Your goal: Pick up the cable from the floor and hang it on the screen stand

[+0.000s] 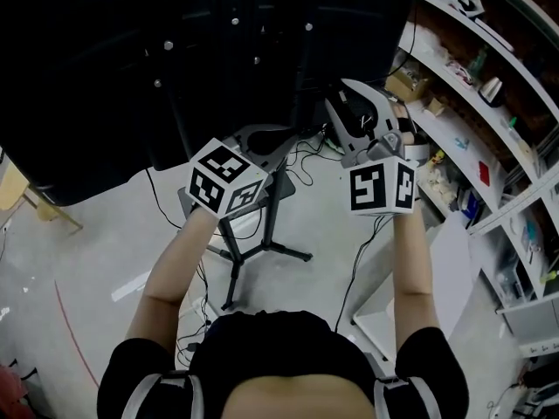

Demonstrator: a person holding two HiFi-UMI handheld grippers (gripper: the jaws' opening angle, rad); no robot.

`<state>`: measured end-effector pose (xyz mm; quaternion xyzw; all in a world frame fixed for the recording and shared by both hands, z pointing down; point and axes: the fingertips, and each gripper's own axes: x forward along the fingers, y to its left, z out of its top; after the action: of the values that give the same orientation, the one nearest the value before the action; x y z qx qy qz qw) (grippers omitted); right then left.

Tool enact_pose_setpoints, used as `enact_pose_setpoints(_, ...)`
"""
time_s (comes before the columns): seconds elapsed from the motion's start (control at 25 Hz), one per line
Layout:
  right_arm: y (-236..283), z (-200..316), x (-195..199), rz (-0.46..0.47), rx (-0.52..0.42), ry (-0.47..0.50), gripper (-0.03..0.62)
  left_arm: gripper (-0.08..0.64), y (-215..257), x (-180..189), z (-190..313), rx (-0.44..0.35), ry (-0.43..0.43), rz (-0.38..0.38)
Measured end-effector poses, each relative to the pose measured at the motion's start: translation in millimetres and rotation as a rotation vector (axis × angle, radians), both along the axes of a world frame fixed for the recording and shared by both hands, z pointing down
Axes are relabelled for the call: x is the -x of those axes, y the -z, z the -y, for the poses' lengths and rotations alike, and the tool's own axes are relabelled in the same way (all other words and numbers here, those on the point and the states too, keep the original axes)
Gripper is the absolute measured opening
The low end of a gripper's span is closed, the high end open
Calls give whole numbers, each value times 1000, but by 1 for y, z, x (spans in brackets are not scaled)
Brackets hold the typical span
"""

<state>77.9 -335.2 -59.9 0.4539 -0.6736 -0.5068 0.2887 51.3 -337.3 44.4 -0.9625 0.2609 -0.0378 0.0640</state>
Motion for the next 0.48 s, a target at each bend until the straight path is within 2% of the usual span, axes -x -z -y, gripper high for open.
enact_pose_setpoints(0.48,81,29,16,7,-115,44,130,7,78,14,22,-125,58,-51)
